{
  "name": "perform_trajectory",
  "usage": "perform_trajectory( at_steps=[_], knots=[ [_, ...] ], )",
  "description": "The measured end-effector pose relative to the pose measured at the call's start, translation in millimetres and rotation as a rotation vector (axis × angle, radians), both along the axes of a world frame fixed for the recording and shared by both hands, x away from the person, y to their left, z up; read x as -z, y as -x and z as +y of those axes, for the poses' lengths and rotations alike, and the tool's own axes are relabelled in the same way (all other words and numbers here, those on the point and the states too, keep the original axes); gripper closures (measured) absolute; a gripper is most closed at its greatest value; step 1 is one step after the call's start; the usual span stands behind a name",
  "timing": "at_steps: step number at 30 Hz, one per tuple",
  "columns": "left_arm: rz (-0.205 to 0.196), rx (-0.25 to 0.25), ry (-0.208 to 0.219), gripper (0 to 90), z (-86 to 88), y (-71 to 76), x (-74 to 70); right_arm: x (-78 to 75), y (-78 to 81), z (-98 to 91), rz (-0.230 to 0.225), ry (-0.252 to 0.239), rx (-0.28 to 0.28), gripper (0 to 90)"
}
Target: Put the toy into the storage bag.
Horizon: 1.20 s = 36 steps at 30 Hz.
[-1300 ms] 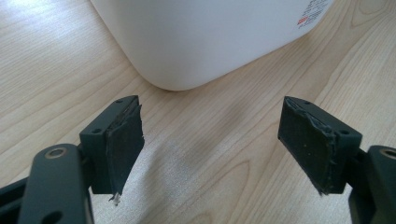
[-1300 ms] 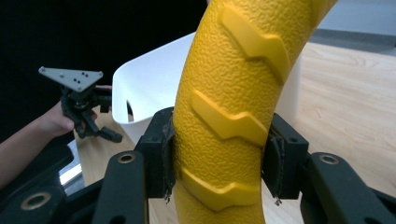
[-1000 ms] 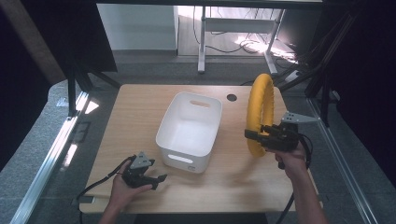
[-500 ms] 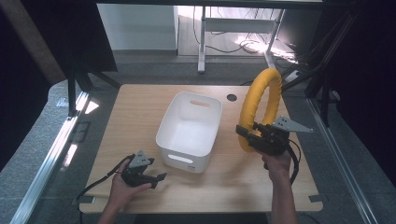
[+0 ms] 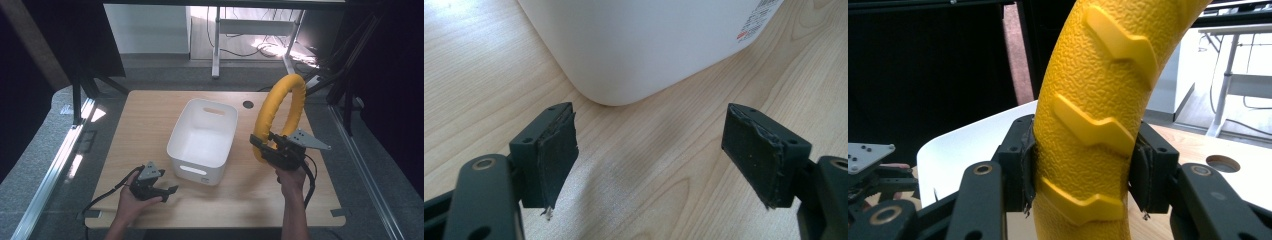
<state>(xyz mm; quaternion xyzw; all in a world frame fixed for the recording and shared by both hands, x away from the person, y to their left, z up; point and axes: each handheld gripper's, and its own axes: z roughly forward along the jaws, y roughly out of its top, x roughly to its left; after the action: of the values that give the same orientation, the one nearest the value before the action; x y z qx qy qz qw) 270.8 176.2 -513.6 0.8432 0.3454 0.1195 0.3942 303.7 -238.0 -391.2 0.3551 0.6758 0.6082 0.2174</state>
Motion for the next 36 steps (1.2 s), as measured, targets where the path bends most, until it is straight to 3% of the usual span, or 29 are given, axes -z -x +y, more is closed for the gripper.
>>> perform_trajectory(
  at_steps=[12, 20, 36],
  knots=[
    [0.006, 0.004, -0.007, 22.1, -1.0, -0.3, 1.4, 0.7, 9.9, 9.5, -0.053, -0.039, 0.035, 51.5],
    [0.011, 0.006, -0.010, 22.1, -2.2, -0.5, 2.6, -1.3, 12.9, 16.6, -0.088, -0.092, 0.060, 51.4],
    [0.014, 0.007, -0.012, 22.2, -2.8, -1.0, 3.6, -31.8, 19.7, 36.4, -0.188, -0.065, 0.073, 51.3]
  ],
)
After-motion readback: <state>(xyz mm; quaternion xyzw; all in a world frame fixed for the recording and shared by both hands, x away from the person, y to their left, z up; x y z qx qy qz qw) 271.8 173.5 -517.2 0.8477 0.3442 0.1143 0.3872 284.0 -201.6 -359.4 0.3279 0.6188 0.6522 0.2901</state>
